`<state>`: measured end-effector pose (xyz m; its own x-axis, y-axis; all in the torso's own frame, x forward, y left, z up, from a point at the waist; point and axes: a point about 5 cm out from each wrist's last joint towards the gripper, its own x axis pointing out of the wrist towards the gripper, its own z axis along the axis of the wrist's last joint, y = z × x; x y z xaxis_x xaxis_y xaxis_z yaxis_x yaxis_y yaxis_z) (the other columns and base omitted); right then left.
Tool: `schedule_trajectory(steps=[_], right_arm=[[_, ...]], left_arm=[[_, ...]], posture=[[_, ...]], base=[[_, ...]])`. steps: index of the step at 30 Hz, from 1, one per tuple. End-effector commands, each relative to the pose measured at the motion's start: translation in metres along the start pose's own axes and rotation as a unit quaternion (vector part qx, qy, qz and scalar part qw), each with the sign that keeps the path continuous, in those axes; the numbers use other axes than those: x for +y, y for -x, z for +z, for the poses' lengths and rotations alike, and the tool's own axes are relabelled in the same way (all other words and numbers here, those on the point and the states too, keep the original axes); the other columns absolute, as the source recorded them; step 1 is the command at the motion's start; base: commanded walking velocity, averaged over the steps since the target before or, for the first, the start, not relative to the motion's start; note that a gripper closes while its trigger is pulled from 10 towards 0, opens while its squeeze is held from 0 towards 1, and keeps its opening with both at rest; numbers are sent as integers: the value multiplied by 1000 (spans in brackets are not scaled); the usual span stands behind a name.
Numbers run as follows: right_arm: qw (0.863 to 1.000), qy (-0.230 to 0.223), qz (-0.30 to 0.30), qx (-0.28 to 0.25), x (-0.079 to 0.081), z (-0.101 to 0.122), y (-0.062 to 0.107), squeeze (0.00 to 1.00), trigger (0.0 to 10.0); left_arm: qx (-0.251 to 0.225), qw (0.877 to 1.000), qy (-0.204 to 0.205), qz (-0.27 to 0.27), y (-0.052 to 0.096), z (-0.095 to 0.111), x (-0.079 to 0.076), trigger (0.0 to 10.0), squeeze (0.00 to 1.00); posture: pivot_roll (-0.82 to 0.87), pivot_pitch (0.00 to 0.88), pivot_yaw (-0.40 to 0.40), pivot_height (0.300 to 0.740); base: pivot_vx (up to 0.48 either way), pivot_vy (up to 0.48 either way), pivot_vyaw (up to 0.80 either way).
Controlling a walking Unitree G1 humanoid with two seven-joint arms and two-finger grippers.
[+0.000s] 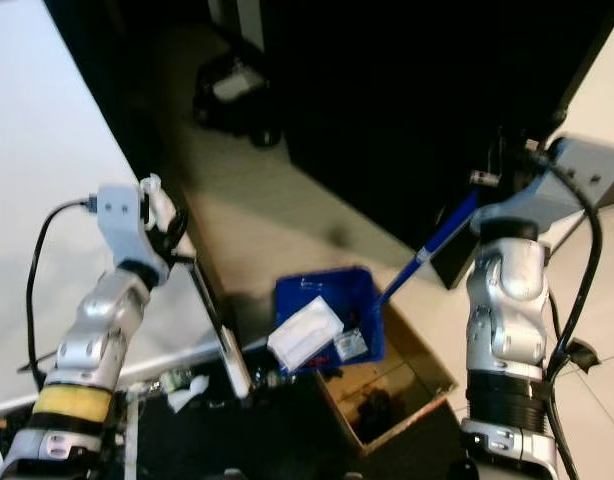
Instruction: Sweep floor
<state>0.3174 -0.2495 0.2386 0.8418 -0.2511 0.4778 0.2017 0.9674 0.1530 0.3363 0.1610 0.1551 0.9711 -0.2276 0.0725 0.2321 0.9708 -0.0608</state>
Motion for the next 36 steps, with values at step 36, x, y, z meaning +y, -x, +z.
schedule_trajectory(steps=[36], right_arm=[[951,245,147,-114,44,11,-36,0,10000]], left_arm=[[13,1000,-9,13,27,-9,21,10000,0]], posture=[[100,99,65,740]], base=[[0,0,0]])
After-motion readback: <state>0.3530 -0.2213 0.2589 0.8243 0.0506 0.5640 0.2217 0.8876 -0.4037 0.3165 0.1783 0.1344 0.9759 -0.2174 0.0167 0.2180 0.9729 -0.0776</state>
